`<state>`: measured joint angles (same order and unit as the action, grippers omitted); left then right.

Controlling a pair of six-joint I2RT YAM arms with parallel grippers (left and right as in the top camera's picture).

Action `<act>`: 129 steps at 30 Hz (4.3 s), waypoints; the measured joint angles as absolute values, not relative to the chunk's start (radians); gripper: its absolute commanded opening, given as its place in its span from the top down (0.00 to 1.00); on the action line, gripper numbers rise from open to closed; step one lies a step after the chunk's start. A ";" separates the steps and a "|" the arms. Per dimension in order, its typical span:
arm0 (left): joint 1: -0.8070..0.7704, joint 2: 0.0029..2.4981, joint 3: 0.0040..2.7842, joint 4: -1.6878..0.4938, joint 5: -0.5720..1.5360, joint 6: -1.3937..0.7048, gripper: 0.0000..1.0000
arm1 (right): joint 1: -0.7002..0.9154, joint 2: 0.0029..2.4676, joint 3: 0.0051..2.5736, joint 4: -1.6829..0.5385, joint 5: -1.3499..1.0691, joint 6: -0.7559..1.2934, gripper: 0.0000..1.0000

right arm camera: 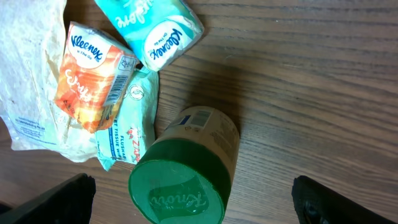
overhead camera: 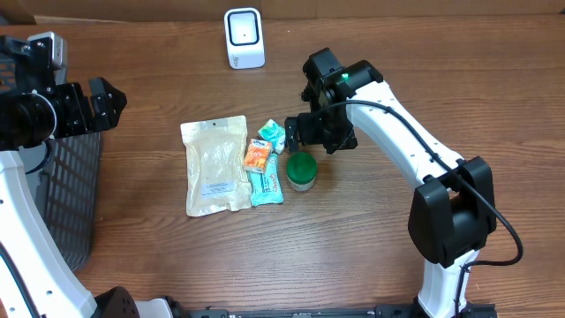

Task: Scan the item barcode

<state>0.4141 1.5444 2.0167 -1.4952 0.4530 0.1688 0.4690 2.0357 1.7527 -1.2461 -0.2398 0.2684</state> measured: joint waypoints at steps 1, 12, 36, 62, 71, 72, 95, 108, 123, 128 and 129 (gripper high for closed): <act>0.414 1.544 2.017 -1.495 0.453 0.169 0.01 | 0.469 2.036 1.753 -1.246 -0.240 0.282 0.00; 0.414 1.544 2.017 -1.495 0.453 0.169 0.00 | 0.448 2.028 1.753 -1.214 -0.173 0.547 0.00; 0.414 1.544 2.017 -1.495 0.453 0.169 0.00 | 0.602 2.021 1.632 -1.195 -0.040 0.900 0.42; 0.414 1.544 2.017 -1.495 0.453 0.169 0.00 | 0.545 2.017 1.664 -1.249 -0.107 -0.744 0.25; 0.414 1.544 2.017 -1.495 0.453 0.169 0.00 | 0.545 2.017 1.665 -1.250 -0.020 -0.776 0.00; 0.414 1.544 2.017 -1.495 0.453 0.169 0.00 | 0.545 2.017 1.666 -1.248 -0.018 -0.725 0.00; 0.414 1.544 2.017 -1.495 0.453 0.169 0.00 | 0.512 1.850 1.782 -1.258 -0.104 0.307 0.00; 0.414 1.544 2.017 -1.495 0.453 0.169 0.01 | 0.511 1.626 1.803 -1.288 -0.086 0.363 0.00; 0.414 1.544 2.017 -1.495 0.453 0.169 0.01 | 0.511 1.626 1.803 -1.340 -0.059 0.355 0.00; 0.414 1.544 2.017 -1.495 0.453 0.169 0.01 | 0.506 1.626 1.803 -1.361 -0.015 0.341 0.00; 0.414 1.544 2.017 -1.495 0.453 0.169 0.00 | 0.501 1.626 1.803 -1.359 -0.010 0.340 0.00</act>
